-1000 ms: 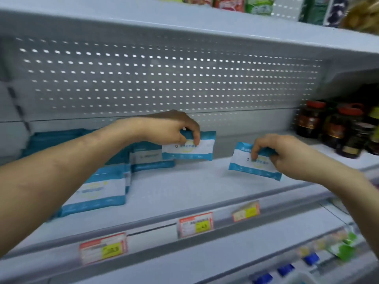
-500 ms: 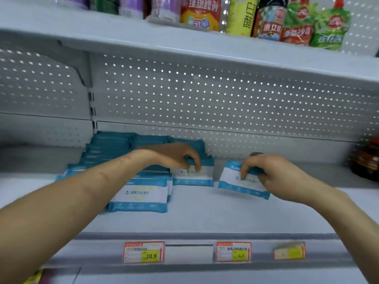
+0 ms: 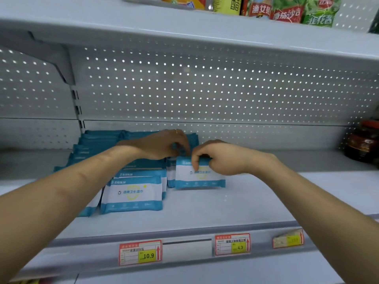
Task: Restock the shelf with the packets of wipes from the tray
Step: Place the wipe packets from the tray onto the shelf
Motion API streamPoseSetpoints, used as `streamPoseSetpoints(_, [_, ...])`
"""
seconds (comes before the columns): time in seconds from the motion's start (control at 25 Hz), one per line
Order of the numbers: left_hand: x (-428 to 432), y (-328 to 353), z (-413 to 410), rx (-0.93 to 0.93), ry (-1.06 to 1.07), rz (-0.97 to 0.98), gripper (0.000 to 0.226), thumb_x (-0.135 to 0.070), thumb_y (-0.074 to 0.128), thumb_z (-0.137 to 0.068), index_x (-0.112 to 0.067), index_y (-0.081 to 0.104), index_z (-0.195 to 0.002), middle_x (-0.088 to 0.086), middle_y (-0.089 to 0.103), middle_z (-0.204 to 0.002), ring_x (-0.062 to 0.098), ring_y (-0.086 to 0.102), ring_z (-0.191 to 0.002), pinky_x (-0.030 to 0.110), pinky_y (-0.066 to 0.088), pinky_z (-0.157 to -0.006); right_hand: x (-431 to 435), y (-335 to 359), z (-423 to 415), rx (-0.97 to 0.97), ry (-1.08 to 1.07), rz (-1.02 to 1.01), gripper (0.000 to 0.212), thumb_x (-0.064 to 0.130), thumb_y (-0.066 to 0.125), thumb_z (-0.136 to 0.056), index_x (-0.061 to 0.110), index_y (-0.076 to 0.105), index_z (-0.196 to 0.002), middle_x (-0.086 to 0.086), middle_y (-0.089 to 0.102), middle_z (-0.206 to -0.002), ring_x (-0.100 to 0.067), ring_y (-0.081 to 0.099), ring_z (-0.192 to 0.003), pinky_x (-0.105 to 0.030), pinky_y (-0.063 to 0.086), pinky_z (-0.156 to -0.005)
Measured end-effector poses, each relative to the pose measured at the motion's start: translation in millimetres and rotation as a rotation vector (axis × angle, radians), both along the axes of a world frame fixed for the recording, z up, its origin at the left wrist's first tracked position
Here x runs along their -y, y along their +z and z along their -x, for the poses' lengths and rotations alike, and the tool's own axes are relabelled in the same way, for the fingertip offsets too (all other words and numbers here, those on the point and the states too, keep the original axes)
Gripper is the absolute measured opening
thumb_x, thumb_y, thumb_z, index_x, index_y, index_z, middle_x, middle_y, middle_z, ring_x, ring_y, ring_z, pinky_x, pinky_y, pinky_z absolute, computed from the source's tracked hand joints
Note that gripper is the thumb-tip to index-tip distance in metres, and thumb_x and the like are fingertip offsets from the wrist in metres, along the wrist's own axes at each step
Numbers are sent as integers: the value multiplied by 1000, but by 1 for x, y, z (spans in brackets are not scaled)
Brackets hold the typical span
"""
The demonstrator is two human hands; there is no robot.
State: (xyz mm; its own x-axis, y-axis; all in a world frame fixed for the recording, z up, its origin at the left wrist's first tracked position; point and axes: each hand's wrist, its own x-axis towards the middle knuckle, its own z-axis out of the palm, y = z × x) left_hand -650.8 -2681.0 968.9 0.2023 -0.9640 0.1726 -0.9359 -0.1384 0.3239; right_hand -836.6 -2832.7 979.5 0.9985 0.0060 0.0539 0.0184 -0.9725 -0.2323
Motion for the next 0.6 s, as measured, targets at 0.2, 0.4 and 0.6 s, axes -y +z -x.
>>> streamPoseSetpoints(0.2, [-18, 9, -6, -13, 26, 3, 31, -15, 63, -97, -45, 68, -106, -22, 57, -120, -4, 56, -108, 27, 48, -96, -4, -23, -23, -46, 20, 11, 52, -11, 39, -77, 28, 69, -97, 8, 56, -115, -15, 51, -104, -29, 44, -88])
streamPoseSetpoints(0.4, [-31, 12, -3, -28, 22, 13, 29, -19, 61, -99, -45, 67, -107, -23, 57, -119, -3, 57, -108, 26, 48, -92, 0, -44, -27, 56, 48, 2, 49, -13, 46, -76, 28, 68, -92, 7, 56, -113, -16, 53, -107, -39, 45, -99])
streamPoseSetpoints(0.6, [-16, 14, 22, -53, -48, -3, 31, -16, 61, -96, -44, 68, -108, -21, 58, -119, -3, 57, -108, 18, 44, -90, 3, -47, -1, 153, 12, 25, 46, -8, 52, -84, 27, 71, -108, 6, 51, -121, -16, 50, -111, -37, 46, -97])
